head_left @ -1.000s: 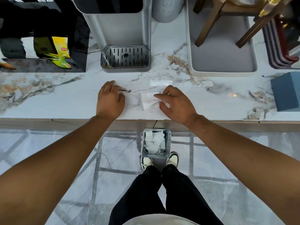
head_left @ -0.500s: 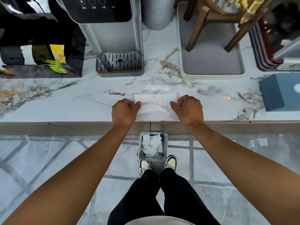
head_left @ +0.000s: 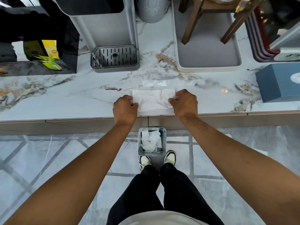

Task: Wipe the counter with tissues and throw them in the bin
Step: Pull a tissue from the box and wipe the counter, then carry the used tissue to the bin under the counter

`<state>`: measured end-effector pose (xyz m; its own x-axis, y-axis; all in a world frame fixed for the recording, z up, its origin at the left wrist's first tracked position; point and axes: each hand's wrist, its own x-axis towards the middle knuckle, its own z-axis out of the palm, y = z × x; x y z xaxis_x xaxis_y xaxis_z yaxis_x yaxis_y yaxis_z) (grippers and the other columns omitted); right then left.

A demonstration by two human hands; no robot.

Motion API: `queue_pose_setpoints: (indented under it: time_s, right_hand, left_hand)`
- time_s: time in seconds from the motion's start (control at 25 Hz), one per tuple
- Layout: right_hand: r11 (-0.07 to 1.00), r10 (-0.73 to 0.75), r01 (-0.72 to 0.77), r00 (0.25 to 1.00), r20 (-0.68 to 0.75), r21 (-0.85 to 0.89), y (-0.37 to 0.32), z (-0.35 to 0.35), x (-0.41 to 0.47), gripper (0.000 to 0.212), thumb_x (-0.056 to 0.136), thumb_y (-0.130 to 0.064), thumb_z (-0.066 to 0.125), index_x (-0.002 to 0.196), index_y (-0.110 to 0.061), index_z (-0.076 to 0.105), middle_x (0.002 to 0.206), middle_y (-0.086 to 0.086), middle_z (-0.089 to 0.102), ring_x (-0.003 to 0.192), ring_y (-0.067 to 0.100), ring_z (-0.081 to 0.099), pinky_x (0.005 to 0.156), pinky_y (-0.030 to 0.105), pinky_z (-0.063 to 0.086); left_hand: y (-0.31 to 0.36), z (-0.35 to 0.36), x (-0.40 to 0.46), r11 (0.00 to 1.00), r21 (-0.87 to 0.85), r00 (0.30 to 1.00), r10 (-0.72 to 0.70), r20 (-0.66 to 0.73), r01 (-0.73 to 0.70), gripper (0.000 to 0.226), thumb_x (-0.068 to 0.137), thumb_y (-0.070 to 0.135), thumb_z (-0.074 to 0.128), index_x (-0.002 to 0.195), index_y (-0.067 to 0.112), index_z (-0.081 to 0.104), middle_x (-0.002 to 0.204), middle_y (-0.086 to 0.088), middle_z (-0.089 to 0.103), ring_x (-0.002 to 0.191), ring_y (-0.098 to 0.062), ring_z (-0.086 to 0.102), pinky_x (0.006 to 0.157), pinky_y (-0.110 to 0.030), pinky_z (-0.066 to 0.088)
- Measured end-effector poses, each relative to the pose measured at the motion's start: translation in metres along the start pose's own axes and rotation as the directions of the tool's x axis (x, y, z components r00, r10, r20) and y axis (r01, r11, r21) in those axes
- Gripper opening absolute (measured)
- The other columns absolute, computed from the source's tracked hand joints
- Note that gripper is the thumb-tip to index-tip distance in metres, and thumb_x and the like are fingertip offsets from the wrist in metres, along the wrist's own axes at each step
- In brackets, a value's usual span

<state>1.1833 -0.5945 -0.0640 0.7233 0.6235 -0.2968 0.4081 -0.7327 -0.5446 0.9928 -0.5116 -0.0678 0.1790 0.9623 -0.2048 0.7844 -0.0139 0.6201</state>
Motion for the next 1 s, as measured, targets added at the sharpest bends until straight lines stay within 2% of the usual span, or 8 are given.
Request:
queue_pose_setpoints:
  time_s: [0.16,0.28,0.36,0.52,0.64,0.72,0.76,1.0]
  right_hand:
    - [1.0,0.0,0.0,1.0,0.002,-0.007,0.004,-0.002,-0.009,0.031,0.084,-0.029,0.073,0.109,-0.013,0.066,0.101,0.003,0.073,0.1,0.023,0.065,0.083,0.03,0.049]
    - [1.0,0.011,-0.011,1.0,0.004,0.002,0.009,-0.002,-0.02,0.032,0.083,-0.031,0.074,0.108,-0.014,0.065,0.101,0.003,0.073,0.1,0.022,0.065,0.083,0.031,0.051]
    - [1.0,0.0,0.0,1.0,0.004,-0.008,0.011,-0.001,-0.027,0.025,0.083,-0.031,0.073,0.1,-0.013,0.067,0.098,0.004,0.073,0.098,0.023,0.065,0.083,0.033,0.052]
    - [1.0,-0.003,0.003,1.0,0.007,-0.023,0.01,0.0,-0.036,0.026,0.083,-0.033,0.073,0.099,-0.014,0.068,0.099,0.004,0.073,0.099,0.022,0.065,0.084,0.033,0.052]
    - [0.999,0.009,-0.009,1.0,-0.001,-0.044,0.01,0.001,-0.041,0.031,0.082,-0.034,0.074,0.102,-0.012,0.063,0.103,0.006,0.069,0.099,0.023,0.063,0.079,0.031,0.049]
    - [0.998,0.052,-0.053,0.998,-0.028,-0.032,0.011,0.002,-0.045,0.039,0.081,-0.038,0.075,0.103,-0.011,0.059,0.105,0.007,0.066,0.096,0.023,0.062,0.073,0.03,0.046]
    - [0.996,0.086,-0.087,0.995,-0.042,-0.024,0.011,0.002,-0.047,0.044,0.081,-0.041,0.076,0.104,-0.009,0.057,0.105,0.007,0.066,0.096,0.024,0.062,0.072,0.03,0.046]
    - [0.988,0.157,-0.156,0.986,-0.05,0.015,0.016,0.003,-0.05,0.047,0.08,-0.041,0.078,0.104,-0.006,0.056,0.098,0.006,0.066,0.095,0.024,0.06,0.077,0.032,0.048]
  left_hand:
    - [-0.007,-0.003,-0.009,1.0,0.023,1.0,-0.001,0.002,0.001,0.029,0.087,0.02,0.071,0.114,0.01,0.068,0.099,-0.009,0.072,0.098,-0.027,0.065,0.085,-0.036,0.05]
    - [-0.014,-0.007,-0.019,0.999,0.035,1.0,-0.01,-0.01,0.01,0.021,0.086,0.027,0.072,0.101,0.012,0.069,0.097,-0.006,0.071,0.094,-0.025,0.065,0.079,-0.036,0.05]
    - [-0.019,-0.01,-0.025,0.996,0.071,0.999,-0.047,-0.017,0.048,0.022,0.085,0.036,0.072,0.08,0.015,0.067,0.082,-0.004,0.071,0.082,-0.026,0.064,0.068,-0.032,0.045]
    - [-0.026,-0.014,-0.036,0.972,0.086,0.974,-0.224,0.033,0.221,0.058,0.084,0.052,0.066,0.045,0.013,0.047,0.045,-0.003,0.053,0.059,-0.032,0.058,0.05,-0.029,0.033]
    - [-0.028,-0.011,-0.032,0.841,-0.267,0.881,-0.43,0.199,0.471,0.044,0.085,0.043,0.073,0.063,0.006,0.066,0.066,-0.01,0.069,0.067,-0.031,0.066,0.068,-0.038,0.058]
    - [-0.026,-0.012,-0.034,0.53,-0.553,0.763,-0.51,0.398,0.643,0.024,0.085,0.025,0.078,0.088,0.003,0.069,0.086,-0.015,0.071,0.079,-0.03,0.071,0.076,-0.04,0.062]
    - [-0.026,-0.013,-0.034,0.447,-0.586,0.732,-0.499,0.464,0.676,0.021,0.085,0.019,0.078,0.094,0.004,0.067,0.091,-0.015,0.071,0.083,-0.028,0.071,0.076,-0.038,0.062]
    - [-0.034,-0.011,-0.038,0.497,-0.572,0.756,-0.481,0.445,0.653,0.013,0.081,0.01,0.08,0.089,0.006,0.07,0.076,-0.007,0.07,0.053,-0.013,0.065,0.057,-0.026,0.059]
